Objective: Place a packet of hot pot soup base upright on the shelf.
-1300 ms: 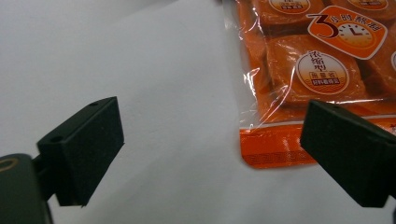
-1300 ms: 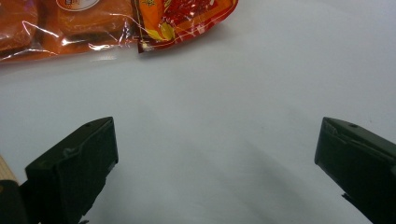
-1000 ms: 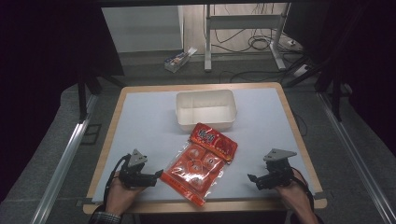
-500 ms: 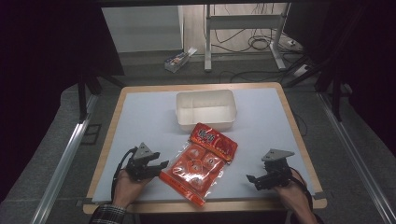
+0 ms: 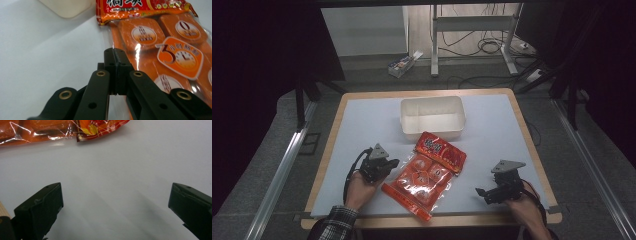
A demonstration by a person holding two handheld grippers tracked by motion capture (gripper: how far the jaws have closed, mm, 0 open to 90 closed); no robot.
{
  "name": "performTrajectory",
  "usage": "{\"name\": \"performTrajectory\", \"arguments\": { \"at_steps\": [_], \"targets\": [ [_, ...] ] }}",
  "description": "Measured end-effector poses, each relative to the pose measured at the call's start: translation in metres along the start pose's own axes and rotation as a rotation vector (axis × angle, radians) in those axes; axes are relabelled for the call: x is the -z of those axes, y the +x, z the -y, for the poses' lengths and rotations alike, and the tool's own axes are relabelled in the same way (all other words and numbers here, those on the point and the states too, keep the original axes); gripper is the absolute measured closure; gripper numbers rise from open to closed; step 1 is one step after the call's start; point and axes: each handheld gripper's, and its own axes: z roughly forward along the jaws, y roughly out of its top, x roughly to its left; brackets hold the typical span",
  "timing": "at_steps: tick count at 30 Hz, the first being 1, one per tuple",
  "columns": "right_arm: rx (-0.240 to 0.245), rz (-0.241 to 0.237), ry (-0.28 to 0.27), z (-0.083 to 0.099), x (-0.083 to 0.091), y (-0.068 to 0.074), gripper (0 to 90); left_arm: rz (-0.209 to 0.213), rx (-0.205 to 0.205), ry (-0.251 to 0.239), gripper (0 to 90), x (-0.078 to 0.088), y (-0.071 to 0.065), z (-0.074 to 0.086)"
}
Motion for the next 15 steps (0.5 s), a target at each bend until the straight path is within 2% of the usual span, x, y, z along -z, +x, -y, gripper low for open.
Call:
{"name": "performTrajectory", "arguments": {
  "at_steps": [5, 9, 12, 15],
  "targets": [
    [-0.028, 0.009, -0.007, 0.002, 0.003, -0.005, 0.0, 0.016, 0.009, 0.008, 89.5, -0.013, 0.002, -0.007],
    [-0.022, 0.007, -0.001, 0.002, 0.002, -0.005, 0.0, 0.033, -0.005, 0.012, 89.5, -0.023, 0.004, -0.014],
    [-0.014, 0.022, 0.016, 0.002, 0.001, -0.005, 0.0, 0.038, -0.016, 0.026, 89.5, -0.031, 0.004, -0.019],
    [-0.028, 0.024, 0.022, 0.003, 0.001, -0.007, 0.0, 0.038, -0.002, 0.045, 89.5, -0.042, 0.005, -0.024]
  ]
}}
